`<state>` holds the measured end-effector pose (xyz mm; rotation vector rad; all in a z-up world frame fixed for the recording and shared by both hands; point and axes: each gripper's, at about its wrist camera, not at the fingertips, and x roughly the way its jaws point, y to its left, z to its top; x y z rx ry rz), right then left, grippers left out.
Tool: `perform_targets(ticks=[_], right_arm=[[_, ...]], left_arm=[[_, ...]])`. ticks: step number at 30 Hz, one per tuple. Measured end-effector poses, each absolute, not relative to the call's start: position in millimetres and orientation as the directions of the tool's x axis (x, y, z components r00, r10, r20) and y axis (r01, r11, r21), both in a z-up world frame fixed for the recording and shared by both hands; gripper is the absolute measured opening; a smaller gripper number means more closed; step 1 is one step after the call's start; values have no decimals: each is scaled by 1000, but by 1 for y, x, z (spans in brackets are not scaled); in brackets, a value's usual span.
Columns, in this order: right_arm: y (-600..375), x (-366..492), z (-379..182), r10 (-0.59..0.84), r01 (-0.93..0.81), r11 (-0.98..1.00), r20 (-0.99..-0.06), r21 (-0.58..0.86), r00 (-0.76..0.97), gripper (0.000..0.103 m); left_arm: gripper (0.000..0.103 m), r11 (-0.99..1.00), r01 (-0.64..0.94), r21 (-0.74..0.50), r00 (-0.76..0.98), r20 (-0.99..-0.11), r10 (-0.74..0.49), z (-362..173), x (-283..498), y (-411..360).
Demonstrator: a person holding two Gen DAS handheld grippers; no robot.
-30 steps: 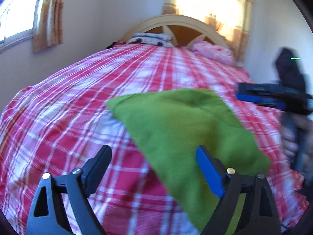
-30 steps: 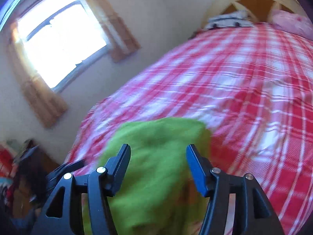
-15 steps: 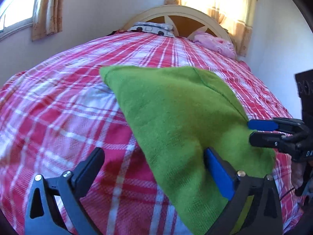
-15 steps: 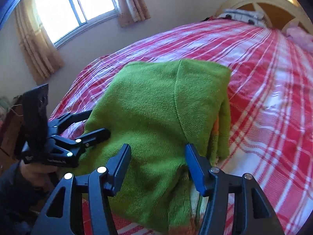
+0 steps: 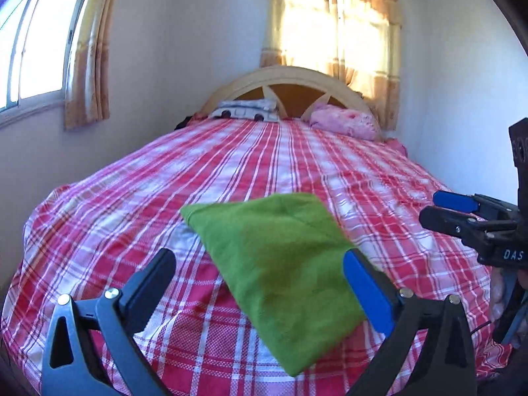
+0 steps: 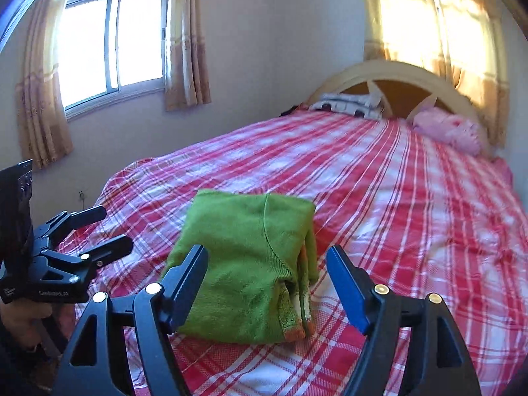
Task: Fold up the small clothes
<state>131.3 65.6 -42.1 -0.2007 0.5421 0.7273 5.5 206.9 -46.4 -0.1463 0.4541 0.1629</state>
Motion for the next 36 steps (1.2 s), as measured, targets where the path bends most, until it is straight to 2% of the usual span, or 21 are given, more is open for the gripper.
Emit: perform_targets(ticks=[11, 23, 36], right_arm=[[69, 93, -15, 579, -675, 736, -476, -44, 662, 80], [64, 99, -31, 587, -675, 738, -494, -1, 642, 80], [61, 94, -27, 600, -682, 731, -477, 2, 642, 80]], left_arm=[[103, 981, -152, -118, 914, -394, 94, -28, -6, 198], [103, 983, -147, -107, 901, -425, 88, -40, -1, 191], [103, 987, -128, -94, 905, -419, 77, -36, -3, 185]])
